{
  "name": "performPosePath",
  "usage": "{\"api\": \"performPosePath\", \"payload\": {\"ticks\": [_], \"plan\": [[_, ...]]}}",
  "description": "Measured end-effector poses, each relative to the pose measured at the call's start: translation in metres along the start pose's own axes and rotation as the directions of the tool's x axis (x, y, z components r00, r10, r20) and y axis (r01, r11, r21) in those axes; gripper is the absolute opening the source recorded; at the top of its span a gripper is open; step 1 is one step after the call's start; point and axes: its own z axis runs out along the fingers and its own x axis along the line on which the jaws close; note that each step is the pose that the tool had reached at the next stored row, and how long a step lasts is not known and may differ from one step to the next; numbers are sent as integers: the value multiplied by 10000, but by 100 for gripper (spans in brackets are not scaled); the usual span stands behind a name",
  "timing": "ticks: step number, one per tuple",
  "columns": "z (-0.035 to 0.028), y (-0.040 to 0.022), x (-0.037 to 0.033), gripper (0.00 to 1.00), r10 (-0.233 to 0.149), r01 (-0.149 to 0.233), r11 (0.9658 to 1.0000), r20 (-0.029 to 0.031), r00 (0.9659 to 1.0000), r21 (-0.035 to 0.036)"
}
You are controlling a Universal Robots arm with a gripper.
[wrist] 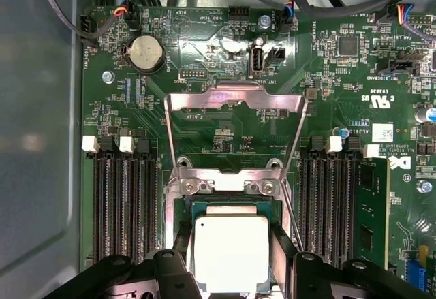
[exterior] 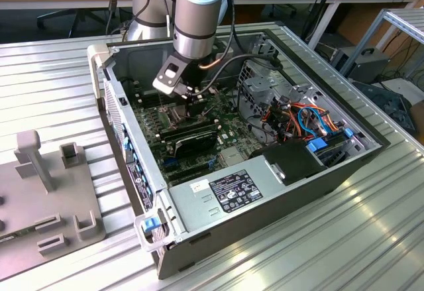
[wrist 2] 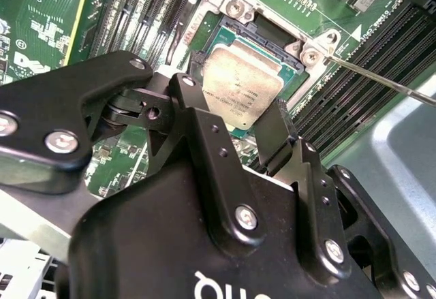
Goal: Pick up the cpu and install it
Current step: 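Place the cpu into insertion slot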
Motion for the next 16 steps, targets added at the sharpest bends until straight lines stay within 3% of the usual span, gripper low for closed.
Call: {"api": "performPosePath", "payload": {"ticks": [16], "plan": [[26, -9, 15, 55, 2, -2, 10000, -1, 10000, -1]]}}
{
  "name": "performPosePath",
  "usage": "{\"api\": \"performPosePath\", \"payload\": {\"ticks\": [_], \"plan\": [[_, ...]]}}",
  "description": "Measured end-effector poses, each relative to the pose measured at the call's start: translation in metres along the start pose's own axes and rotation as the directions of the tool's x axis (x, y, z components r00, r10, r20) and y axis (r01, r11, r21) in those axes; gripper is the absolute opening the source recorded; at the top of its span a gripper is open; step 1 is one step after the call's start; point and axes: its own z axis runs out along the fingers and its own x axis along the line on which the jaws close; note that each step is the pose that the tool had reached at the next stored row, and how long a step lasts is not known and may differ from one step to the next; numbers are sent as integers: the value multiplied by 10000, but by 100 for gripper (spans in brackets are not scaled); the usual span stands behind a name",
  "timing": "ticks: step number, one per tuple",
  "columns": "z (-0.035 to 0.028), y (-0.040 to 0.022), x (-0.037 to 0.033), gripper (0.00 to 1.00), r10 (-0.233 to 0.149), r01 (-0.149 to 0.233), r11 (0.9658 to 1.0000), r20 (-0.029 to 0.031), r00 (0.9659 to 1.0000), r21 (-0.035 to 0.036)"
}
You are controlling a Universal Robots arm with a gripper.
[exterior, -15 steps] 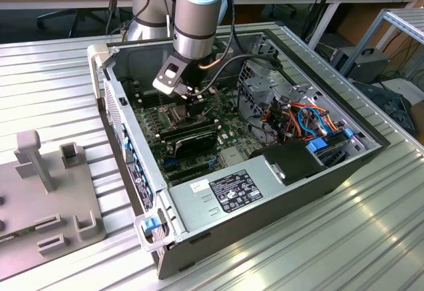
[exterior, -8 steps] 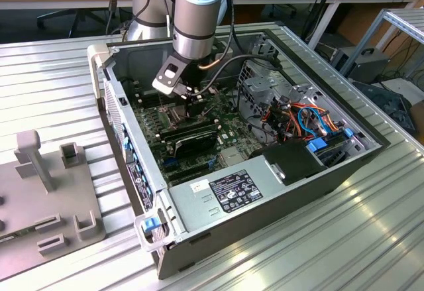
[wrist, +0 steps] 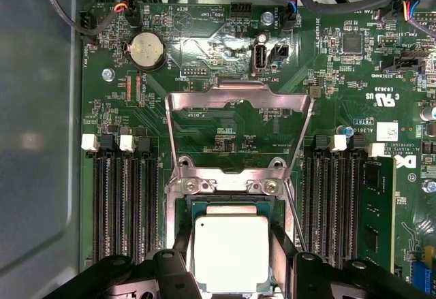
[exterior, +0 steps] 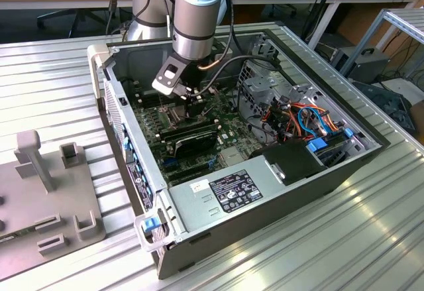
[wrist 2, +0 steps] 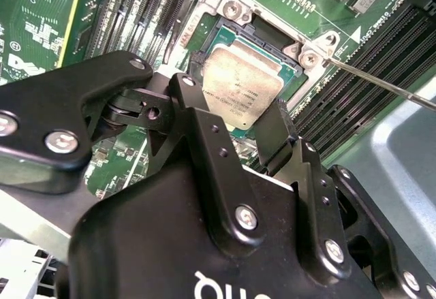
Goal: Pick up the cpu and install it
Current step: 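Place the cpu into insertion slot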
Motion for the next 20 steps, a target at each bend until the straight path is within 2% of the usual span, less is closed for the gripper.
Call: {"api": "performPosePath", "payload": {"ticks": [20], "plan": [[22, -4, 3, 55, -2, 2, 10000, 2, 10000, 2]]}}
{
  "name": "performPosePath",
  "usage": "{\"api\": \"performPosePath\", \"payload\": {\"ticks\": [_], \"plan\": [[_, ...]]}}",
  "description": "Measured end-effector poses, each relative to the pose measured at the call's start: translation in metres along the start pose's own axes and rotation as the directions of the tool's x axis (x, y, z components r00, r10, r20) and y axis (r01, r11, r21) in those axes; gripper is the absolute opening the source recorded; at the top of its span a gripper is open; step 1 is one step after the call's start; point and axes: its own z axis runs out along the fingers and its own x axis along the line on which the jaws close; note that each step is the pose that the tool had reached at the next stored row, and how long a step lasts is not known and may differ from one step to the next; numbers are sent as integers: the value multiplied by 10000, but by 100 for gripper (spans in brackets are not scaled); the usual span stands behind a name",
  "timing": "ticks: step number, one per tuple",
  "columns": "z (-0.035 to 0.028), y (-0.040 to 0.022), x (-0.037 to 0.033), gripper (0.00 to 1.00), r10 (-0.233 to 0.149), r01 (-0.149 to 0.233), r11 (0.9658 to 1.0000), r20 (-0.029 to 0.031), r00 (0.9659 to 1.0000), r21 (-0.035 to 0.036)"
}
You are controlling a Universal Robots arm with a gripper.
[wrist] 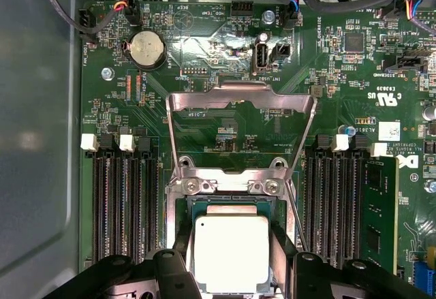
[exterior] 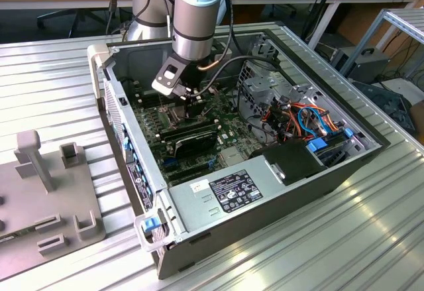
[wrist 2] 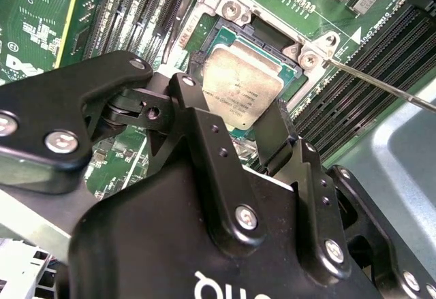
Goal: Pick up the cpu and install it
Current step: 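Place the cpu into insertion slot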
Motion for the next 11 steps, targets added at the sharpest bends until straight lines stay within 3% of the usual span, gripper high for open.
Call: {"api": "performPosePath", "payload": {"ticks": [11], "plan": [[8, -1, 2, 56, 1, -1, 10000, -12, 10000, -5]]}}
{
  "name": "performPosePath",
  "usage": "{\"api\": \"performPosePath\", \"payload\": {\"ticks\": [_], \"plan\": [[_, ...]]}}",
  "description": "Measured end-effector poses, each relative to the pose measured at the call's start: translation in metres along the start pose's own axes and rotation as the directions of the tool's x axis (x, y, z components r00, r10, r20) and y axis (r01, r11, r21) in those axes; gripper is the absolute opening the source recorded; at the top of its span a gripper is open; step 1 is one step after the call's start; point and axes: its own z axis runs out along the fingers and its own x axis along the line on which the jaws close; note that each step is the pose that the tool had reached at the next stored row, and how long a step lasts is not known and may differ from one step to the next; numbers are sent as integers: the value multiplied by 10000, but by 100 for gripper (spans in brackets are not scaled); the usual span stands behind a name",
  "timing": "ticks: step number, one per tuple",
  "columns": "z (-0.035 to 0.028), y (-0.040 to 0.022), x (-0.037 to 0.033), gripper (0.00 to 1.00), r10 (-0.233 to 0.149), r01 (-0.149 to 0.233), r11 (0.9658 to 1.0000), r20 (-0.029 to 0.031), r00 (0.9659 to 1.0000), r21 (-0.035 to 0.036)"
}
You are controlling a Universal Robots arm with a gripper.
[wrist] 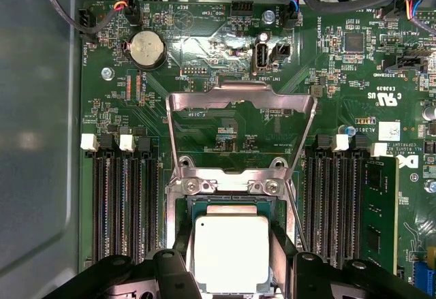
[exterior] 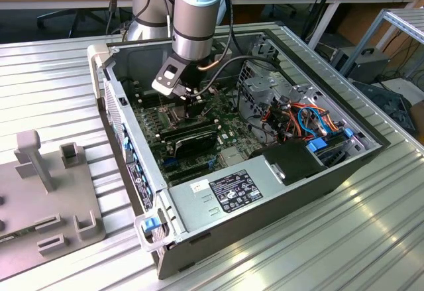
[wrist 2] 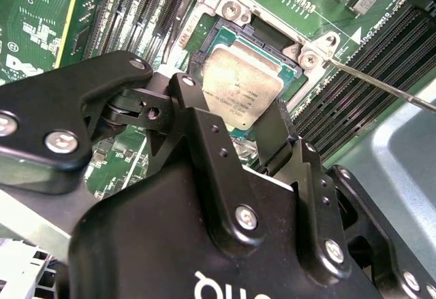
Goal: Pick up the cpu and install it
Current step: 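Place the cpu into insertion slot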
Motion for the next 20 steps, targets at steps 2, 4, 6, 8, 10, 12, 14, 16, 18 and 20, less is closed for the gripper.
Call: {"api": "performPosePath", "payload": {"ticks": [2, 4, 6, 8, 10, 12, 14, 16, 18, 20], "plan": [[0, 1, 0, 61, 0, 0, 10000, 4, 10000, -1], [-4, 0, -2, 68, 0, 0, 10000, 13, 10000, 5], [-3, 0, -2, 68, -1, 1, 10000, 10, 10000, 3], [-3, 0, -2, 68, -1, 1, 10000, 11, 10000, 4], [-14, 0, -3, 68, -1, 1, 10000, 14, 10000, 6], [-43, 1, -3, 68, 0, 0, 10000, 12, 10000, 4], [-85, 3, -3, 68, 0, 0, 10000, 12, 10000, 4], [-123, 4, -3, 68, -1, 1, 10000, 12, 10000, 4], [-162, 6, -3, 68, -1, 1, 10000, 11, 10000, 2], [-212, 8, -3, 68, -2, 2, 10000, 12, 10000, 2]]}}
